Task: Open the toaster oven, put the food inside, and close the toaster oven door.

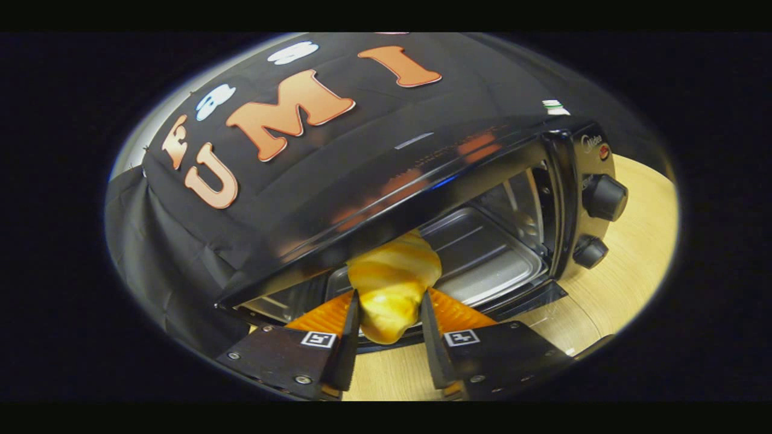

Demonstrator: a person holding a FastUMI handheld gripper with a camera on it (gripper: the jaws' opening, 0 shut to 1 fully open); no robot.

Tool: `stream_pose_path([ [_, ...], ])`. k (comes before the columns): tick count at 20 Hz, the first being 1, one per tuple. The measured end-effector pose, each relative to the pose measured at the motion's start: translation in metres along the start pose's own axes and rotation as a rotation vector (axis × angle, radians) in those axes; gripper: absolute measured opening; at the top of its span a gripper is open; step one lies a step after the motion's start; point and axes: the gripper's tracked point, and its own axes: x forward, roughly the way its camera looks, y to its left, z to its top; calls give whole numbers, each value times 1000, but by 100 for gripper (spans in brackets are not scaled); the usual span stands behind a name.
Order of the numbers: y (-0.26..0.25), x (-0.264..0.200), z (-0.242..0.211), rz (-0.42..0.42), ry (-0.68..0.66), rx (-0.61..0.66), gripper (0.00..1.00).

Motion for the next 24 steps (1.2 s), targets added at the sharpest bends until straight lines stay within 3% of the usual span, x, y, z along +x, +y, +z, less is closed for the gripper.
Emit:
stream_pose_path([
  [4,2,-2,0,-4,-11,-11,68],
  [6,-3,-7,5,-25,-20,-27,72],
  [10,-6,-40,10,-23,-43,-97,85],
  [17,-21,-115,27,1,-127,-200,90],
  [24,-51,-157,-29,17,-15,-294,93],
])
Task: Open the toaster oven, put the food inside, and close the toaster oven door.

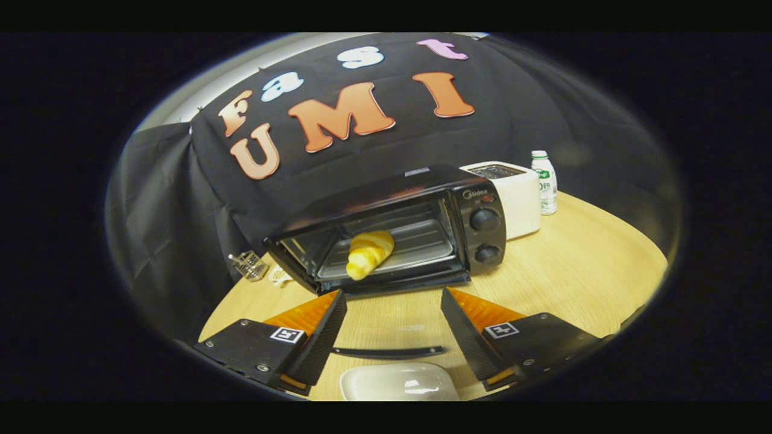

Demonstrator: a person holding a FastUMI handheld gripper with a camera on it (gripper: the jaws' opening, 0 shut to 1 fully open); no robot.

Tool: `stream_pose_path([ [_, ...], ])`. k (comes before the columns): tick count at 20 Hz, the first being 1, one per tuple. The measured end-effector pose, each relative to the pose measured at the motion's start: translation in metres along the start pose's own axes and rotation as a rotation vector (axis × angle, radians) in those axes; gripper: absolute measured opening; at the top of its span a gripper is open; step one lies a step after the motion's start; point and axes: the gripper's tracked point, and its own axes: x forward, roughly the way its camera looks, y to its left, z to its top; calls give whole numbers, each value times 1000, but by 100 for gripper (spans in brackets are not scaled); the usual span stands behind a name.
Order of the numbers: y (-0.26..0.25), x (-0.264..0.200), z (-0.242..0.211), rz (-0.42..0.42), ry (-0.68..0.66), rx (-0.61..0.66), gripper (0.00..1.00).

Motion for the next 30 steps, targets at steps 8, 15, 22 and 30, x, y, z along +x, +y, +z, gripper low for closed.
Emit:
stream_pose_path([
  [8,1,-32,-71,49,167,-68,93],
  [15,-18,-18,-104,2,257,-98,94],
  [22,6,-2,-127,81,366,-70,94],
  [30,11,3,-117,72,355,-71,95],
])
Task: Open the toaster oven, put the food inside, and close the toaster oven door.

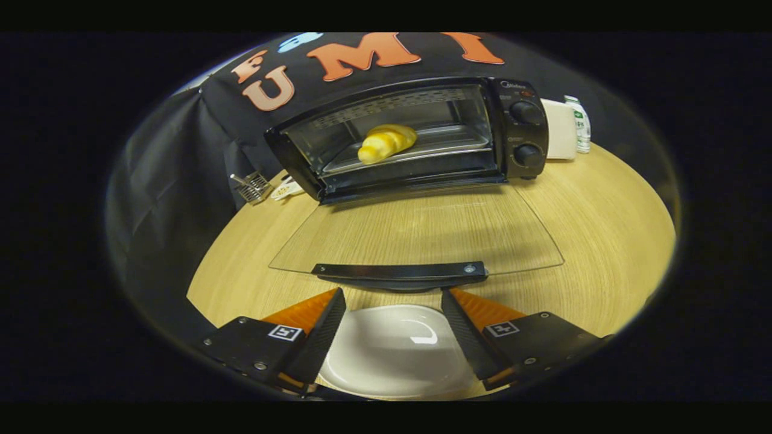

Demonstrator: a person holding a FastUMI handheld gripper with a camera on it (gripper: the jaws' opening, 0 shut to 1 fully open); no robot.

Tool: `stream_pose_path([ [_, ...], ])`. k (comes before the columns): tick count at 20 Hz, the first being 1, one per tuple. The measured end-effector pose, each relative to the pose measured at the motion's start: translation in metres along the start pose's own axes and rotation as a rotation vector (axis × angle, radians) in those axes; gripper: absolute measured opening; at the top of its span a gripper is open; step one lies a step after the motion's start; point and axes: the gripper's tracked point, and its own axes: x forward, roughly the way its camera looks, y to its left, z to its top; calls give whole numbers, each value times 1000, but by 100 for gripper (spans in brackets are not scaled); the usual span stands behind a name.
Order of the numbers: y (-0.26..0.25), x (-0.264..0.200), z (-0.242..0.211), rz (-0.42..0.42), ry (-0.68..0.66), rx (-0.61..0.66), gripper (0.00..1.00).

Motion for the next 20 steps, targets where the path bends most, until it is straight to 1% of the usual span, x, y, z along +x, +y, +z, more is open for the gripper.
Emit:
stream_pose_path([
  [3,5,-10,26,-8,-89,-43,94],
  [4,10,-14,37,1,-121,-56,94],
  [6,16,-10,39,7,-116,-72,94],
  [9,15,-2,53,-12,-128,-84,95],
  [14,17,1,105,-61,-228,-86,94],
  [20,24,7,145,-105,-284,-122,95],
])
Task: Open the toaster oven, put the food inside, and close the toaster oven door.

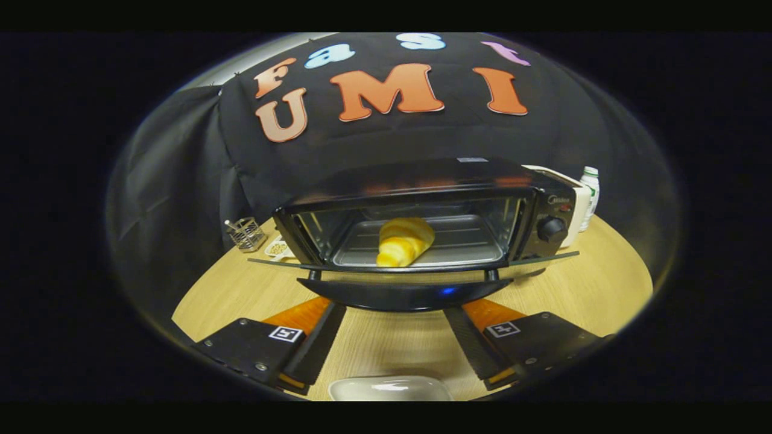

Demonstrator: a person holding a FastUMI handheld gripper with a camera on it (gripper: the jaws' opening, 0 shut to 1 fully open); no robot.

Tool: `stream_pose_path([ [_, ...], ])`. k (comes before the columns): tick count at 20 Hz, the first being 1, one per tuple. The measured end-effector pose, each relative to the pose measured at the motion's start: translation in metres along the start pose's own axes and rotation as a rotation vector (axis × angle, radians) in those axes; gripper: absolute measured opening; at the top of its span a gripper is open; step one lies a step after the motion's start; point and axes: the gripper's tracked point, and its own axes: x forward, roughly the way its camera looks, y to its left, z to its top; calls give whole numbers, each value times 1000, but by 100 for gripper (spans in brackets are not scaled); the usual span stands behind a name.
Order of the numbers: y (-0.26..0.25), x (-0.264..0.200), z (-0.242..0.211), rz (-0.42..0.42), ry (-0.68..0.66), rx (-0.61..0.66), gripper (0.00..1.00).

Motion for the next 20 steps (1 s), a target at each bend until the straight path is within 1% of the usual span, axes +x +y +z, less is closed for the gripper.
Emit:
stream_pose_path([
  [8,-22,21,34,-69,-48,82,95],
  [12,-25,24,56,-74,-119,95,95],
  [13,-25,23,52,-71,-98,78,94],
  [17,-22,7,54,-66,-138,29,95],
  [20,-16,-20,68,-34,-203,22,95],
])
